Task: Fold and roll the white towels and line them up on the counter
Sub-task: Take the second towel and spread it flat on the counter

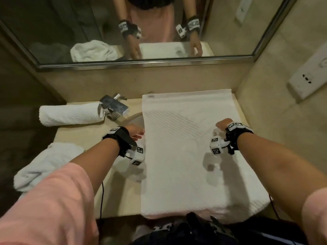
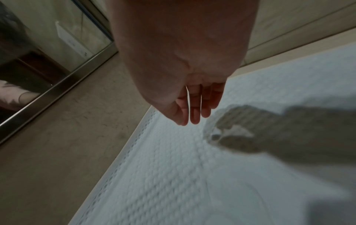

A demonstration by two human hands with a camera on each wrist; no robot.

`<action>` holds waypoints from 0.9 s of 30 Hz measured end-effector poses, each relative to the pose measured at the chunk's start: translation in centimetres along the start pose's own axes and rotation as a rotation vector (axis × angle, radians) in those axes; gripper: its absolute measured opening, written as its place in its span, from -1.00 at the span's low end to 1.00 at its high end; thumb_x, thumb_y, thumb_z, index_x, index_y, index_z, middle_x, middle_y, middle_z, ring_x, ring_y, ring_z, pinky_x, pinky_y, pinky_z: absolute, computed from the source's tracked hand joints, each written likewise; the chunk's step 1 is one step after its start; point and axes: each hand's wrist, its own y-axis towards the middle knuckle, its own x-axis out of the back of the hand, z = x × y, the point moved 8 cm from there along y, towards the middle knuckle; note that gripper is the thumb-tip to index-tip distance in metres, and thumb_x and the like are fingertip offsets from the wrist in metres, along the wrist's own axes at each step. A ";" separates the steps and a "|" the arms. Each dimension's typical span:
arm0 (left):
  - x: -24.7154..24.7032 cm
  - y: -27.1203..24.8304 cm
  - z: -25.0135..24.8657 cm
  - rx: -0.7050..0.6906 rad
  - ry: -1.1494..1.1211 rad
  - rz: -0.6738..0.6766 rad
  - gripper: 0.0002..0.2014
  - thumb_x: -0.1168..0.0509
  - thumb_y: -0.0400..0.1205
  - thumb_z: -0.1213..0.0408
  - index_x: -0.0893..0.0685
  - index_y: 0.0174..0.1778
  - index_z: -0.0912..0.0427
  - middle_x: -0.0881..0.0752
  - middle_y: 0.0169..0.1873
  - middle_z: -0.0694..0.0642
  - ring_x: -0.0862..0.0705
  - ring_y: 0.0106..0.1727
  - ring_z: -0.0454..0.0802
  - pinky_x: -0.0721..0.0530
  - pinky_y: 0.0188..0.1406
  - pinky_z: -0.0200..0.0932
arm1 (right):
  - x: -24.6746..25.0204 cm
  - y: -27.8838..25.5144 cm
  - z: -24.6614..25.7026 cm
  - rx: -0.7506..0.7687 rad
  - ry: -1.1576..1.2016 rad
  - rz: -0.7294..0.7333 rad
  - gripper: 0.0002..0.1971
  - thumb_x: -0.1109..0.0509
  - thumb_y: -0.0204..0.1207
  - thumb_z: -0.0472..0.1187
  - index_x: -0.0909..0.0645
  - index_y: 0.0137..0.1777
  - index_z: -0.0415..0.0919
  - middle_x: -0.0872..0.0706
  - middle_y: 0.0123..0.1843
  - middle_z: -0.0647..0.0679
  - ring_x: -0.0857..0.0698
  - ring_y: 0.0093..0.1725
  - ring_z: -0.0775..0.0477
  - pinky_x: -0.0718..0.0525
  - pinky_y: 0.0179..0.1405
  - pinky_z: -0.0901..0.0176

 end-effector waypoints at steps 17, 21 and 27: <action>2.5 -0.7 6.4 -0.002 0.043 0.135 -0.66 -0.19 0.73 0.34 -0.52 0.41 0.37 -0.49 0.43 0.23 -0.64 0.10 0.11 -0.60 0.18 -0.06 | -14.3 -15.6 11.5 0.255 -0.069 0.039 -0.88 -0.26 0.60 -0.24 -0.62 0.01 -0.21 -0.72 0.19 -0.21 -0.64 0.02 -0.15 -0.51 -0.06 0.13; 1.6 0.2 7.3 0.014 0.008 0.195 -0.70 -0.18 0.73 0.07 -0.62 -0.09 0.24 -0.52 0.08 0.17 -0.57 -0.22 0.00 -0.59 0.09 -0.02 | -16.1 -17.1 14.5 0.409 -0.139 0.059 -0.79 -0.25 0.60 -0.28 -0.61 0.18 -0.19 -0.70 0.18 -0.10 -0.65 0.18 -0.15 -0.56 0.14 0.08; 0.1 1.4 7.8 0.038 -0.014 0.232 -0.65 -0.20 0.71 0.01 -0.59 -0.12 0.26 -0.50 -0.11 0.15 -0.54 -0.34 0.04 -0.61 -0.19 -0.10 | -18.1 -18.3 16.6 0.526 -0.216 0.087 -0.73 -0.19 0.62 -0.32 -0.60 0.26 -0.19 -0.66 0.25 -0.12 -0.62 0.23 -0.16 -0.51 0.19 0.10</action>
